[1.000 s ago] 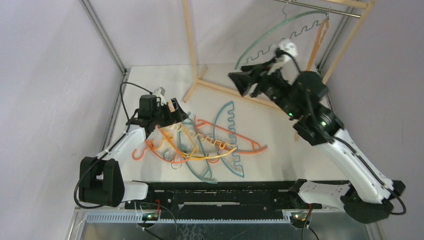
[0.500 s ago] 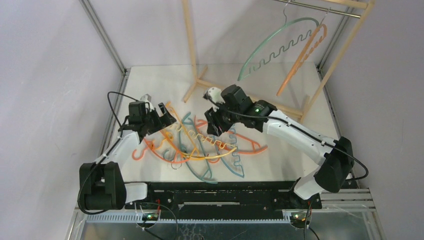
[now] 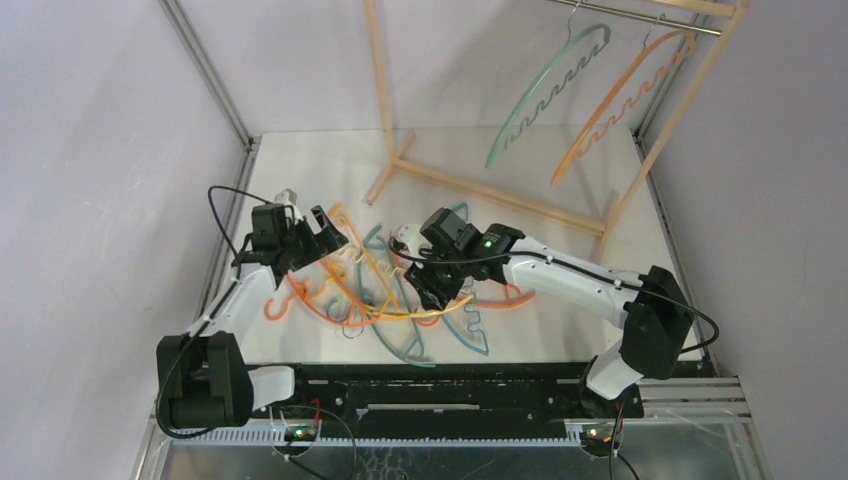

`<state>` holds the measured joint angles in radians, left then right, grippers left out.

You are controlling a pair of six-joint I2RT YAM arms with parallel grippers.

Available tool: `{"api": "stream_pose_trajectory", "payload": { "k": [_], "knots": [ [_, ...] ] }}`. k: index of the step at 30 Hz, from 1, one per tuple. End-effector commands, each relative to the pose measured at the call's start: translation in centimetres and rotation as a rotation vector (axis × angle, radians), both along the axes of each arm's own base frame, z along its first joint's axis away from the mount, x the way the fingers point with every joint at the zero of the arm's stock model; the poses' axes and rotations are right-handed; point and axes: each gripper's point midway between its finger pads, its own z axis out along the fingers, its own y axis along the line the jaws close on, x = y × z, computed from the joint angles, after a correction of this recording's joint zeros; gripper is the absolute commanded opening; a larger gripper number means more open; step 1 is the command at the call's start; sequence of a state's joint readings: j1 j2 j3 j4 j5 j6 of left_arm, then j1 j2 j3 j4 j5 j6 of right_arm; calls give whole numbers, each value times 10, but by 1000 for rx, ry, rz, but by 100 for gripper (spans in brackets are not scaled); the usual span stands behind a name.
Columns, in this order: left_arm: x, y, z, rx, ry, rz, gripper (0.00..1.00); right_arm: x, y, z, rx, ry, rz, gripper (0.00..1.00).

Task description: Organize the hangers

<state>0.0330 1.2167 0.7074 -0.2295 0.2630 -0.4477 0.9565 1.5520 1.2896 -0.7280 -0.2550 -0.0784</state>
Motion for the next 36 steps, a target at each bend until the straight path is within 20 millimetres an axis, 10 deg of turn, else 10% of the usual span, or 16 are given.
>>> {"api": "stream_pose_trajectory", "payload": {
  "k": [1, 13, 22, 36],
  "knots": [
    [-6, 7, 4, -17, 5, 49, 99, 4, 20, 8, 45, -35, 38, 52],
    [-76, 22, -1, -129, 99, 391, 90, 37, 21, 23, 97, -76, -55, 51],
    [-137, 29, -44, -166, 208, 569, 81, 30, 31, 26, 183, -38, -41, 50],
    [-124, 32, -66, -227, 194, 670, 70, 35, 17, 27, 200, -18, -78, 47]
  ]
}}
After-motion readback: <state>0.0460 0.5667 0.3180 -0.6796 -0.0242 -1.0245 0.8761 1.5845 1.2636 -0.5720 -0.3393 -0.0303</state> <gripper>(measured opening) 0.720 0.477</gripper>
